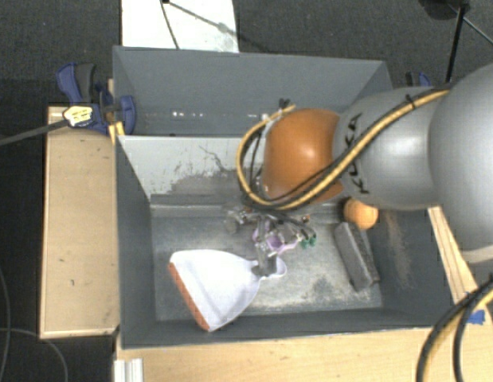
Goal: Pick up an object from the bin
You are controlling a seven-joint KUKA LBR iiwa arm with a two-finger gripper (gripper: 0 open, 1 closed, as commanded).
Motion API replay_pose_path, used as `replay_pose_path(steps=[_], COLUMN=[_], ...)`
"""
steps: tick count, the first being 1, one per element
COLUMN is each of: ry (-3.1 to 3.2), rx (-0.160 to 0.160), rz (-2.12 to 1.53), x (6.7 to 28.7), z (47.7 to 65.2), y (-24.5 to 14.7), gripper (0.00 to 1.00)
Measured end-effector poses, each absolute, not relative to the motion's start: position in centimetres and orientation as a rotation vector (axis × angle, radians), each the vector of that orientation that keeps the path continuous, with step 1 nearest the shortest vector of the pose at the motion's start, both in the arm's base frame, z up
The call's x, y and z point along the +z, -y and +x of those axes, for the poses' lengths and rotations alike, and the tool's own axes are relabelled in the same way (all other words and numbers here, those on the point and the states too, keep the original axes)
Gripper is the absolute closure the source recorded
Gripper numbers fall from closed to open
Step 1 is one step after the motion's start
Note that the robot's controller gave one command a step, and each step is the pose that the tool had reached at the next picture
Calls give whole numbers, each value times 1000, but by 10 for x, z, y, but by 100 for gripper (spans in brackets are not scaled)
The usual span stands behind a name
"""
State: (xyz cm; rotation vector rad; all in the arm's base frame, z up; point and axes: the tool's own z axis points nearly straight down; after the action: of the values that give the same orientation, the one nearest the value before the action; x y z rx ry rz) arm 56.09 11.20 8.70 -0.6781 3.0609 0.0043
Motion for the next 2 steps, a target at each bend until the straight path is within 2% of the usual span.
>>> replay_pose_path(steps=[1, 2], ry=[-3058, -3058], rx=[-29, -28], rz=[-714, -714], x=[75, 75], z=[526, 526], y=[-177, -177], gripper=[100, 100])
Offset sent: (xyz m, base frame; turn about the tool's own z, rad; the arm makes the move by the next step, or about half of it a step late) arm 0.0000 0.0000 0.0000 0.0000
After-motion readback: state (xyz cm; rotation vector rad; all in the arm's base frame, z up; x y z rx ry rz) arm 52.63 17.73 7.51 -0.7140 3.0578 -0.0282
